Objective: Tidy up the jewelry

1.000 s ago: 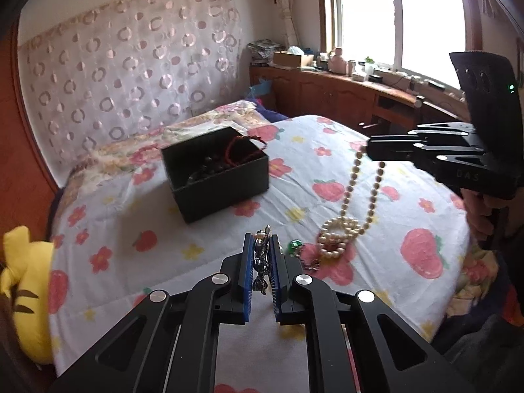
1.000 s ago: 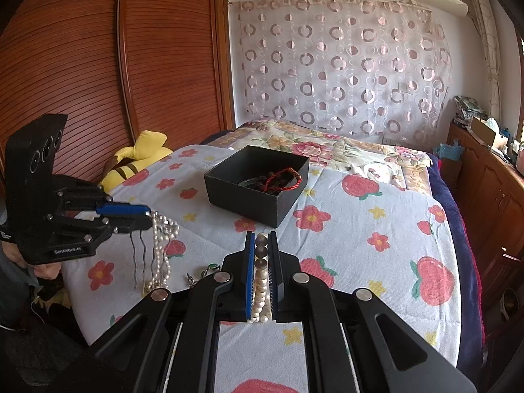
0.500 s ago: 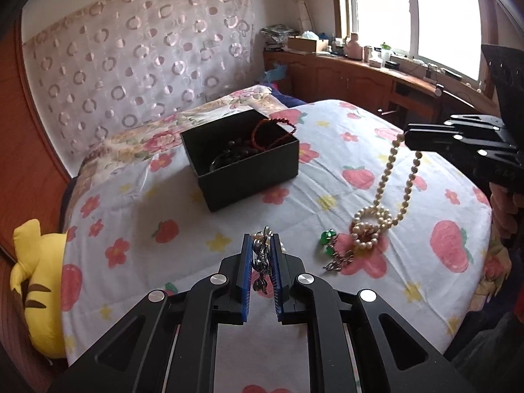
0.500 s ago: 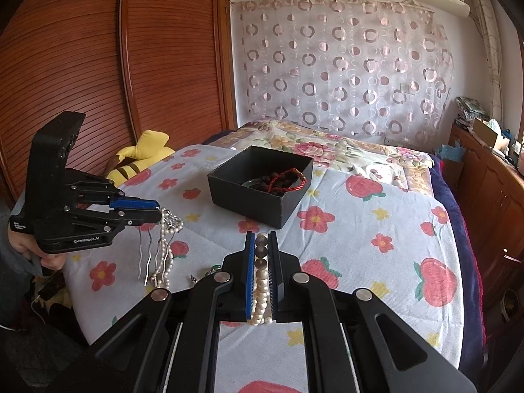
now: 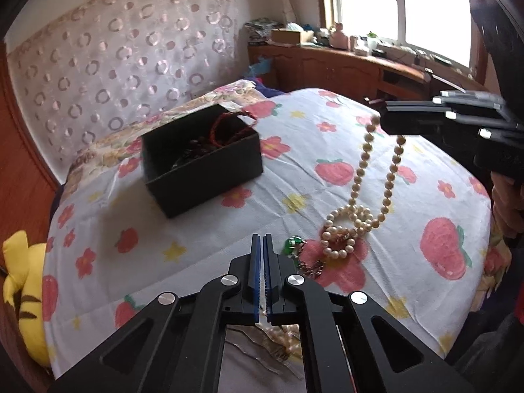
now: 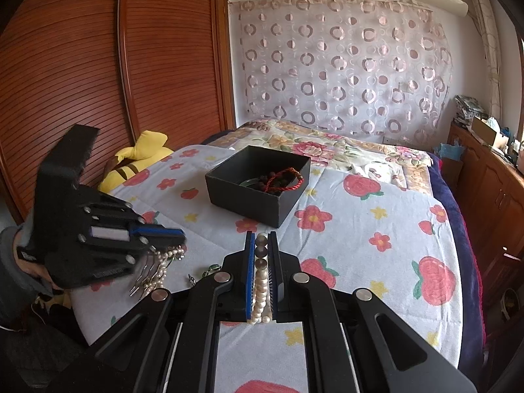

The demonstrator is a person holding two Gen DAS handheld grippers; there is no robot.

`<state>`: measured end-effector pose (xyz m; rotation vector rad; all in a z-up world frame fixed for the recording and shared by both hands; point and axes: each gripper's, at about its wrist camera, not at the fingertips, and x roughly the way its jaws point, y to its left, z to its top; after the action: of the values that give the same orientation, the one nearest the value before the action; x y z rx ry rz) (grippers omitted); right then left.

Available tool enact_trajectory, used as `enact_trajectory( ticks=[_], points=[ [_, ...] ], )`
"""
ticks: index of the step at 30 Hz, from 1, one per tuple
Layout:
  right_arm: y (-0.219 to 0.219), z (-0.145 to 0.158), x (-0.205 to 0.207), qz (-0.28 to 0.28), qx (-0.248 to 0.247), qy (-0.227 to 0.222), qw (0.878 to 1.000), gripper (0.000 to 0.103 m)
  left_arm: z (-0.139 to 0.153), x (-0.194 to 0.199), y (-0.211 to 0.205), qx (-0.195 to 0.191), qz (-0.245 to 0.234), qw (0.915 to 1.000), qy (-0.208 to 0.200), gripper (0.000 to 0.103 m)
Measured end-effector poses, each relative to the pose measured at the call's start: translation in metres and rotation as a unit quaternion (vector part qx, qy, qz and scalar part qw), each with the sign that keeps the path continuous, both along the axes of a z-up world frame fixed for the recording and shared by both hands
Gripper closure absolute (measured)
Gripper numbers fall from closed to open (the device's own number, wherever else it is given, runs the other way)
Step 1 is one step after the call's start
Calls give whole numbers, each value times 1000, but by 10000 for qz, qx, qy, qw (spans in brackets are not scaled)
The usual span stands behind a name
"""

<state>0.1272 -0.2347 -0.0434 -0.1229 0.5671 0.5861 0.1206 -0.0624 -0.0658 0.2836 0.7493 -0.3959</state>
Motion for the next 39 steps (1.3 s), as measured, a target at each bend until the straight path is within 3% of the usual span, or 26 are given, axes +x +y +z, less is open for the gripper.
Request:
enact_trajectory(
  ticks=[5, 13, 15, 17, 18, 26, 35, 39],
  points=[
    [3, -2, 0, 8, -4, 32, 10000, 94, 12, -12, 32, -146, 213, 9996, -114, 102],
    [17, -12, 6, 121, -149, 258, 9995, 94, -14, -14, 62, -198, 518, 9982, 223, 102],
    [20, -13, 2, 95, -182, 238, 9995, 85, -17, -15, 63, -236, 541, 9979, 260, 102],
    [22, -12, -1, 91, -158, 216, 9996, 67, -20, -18, 65, -269, 558, 9977, 266, 102],
    [26, -11, -6, 136, -164, 185, 9996, 66, -20, -19, 65, -297, 563, 9976, 260, 102],
    [77, -47, -32, 1029, -406, 760, 9910, 66, -20, -25, 69, -439, 605, 9970, 222, 101],
    [100, -68, -52, 1405, -709, 1028, 9822, 67, -24, -25, 75, -527, 660, 9961, 265, 101],
    [104, -75, -51, 1376, -998, 957, 9808, 81, -25, -25, 75, -555, 668, 9958, 274, 101]
  ],
)
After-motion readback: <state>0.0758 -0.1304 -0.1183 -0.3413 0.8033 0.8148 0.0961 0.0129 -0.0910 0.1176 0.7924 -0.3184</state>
